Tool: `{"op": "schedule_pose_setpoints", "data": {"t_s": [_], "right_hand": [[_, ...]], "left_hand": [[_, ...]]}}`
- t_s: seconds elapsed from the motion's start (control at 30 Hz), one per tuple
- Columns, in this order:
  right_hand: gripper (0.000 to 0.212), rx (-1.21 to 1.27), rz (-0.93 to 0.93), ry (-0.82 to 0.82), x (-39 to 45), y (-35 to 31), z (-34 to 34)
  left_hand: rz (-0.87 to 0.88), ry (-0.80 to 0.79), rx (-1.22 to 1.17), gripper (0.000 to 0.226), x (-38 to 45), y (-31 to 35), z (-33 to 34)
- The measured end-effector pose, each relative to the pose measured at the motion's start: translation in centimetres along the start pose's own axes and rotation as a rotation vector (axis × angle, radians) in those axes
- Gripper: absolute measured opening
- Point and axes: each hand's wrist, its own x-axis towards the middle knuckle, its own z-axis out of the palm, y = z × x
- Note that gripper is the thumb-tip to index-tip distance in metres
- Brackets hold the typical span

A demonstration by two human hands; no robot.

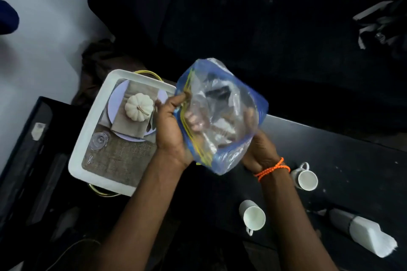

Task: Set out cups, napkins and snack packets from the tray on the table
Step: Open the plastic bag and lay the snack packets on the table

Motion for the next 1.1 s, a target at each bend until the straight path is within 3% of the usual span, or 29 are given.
{"op": "schedule_pose_setpoints", "data": {"t_s": [0.07, 0.13, 0.17, 0.23, 0.27, 0.3, 0.4, 0.5, 0.57, 0.63, 0.7, 0.8, 0.9, 0.97, 1.03, 1.1], "right_hand": [[0.048, 0.094, 0.039, -0.1, 0.1, 0.6, 0.9], [0.06, 0.006, -0.022, 0.01, 0.6, 0.7, 1.3], [0.061, -0.06, -0.079, 0.1, 0.7, 0.5, 1.1], [0.031, -0.271, -0.231, 0.322, 0.2, -0.2, -0.5], [0.02, -0.374, -0.285, 0.414, -0.3, -0.6, -1.4], [0.025, -0.46, -0.31, 0.486, -0.8, -1.2, -2.3], [0.029, -0.629, -0.277, 0.507, -2.1, -3.1, -4.0], [0.02, -0.794, -0.209, 0.432, -3.1, -4.6, -5.0], [0.023, -0.869, -0.183, 0.424, -3.7, -5.5, -5.5], [0.023, -0.935, -0.224, 0.468, -4.2, -6.5, -6.3], [0.015, -0.964, -0.308, 0.65, -5.2, -7.9, -7.8], [0.021, -0.65, -0.357, 0.875, -9.4, -10.1, -10.3], [0.039, -0.458, -0.158, 0.677, -13.9, -10.9, -12.2], [0.056, -0.47, -0.177, 0.567, -15.8, -11.1, -13.1], [0.072, -0.573, -0.29, 0.546, -17.0, -11.7, -13.7], [0.088, -0.641, -0.345, 0.533, -18.5, -12.7, -15.1]], "left_hand": [[-0.151, 0.023, -0.018, 0.021, 1.0, -1.9, 0.4], [-0.18, 0.172, 0.145, 0.027, 2.2, -3.7, 0.6], [-0.11, 0.252, 0.274, 0.025, 2.6, -4.4, 0.4], [0.152, 0.343, 0.731, 0.018, 3.4, -5.0, -0.2], [0.256, 0.321, 0.956, 0.017, 3.7, -5.0, -0.4], [0.312, 0.286, 1.084, 0.017, 3.9, -4.9, -0.6], [0.27, 0.24, 0.92, 0.023, 4.8, -4.7, -0.6], [0.024, 0.159, 0.672, 0.05, 6.1, -4.6, -0.3], [-0.146, -0.092, 0.737, 0.049, 6.1, -5.7, 0.8], [-0.18, -0.273, 1.006, 0.04, 6.1, -8.5, 1.8], [-0.005, -0.183, 1.172, 0.033, 6.6, -11.3, 3.0], [0.303, 0.057, 1.215, 0.034, 8.3, -13.8, 5.2], [0.423, 0.125, 1.23, 0.032, 9.8, -17.3, 7.6], [0.479, 0.083, 1.308, 0.026, 9.5, -21.1, 9.4], [0.369, -0.035, 1.368, 0.02, 8.9, -25.9, 11.2], [0.047, -0.176, 1.265, 0.009, 7.3, -30.2, 13.4]]}}
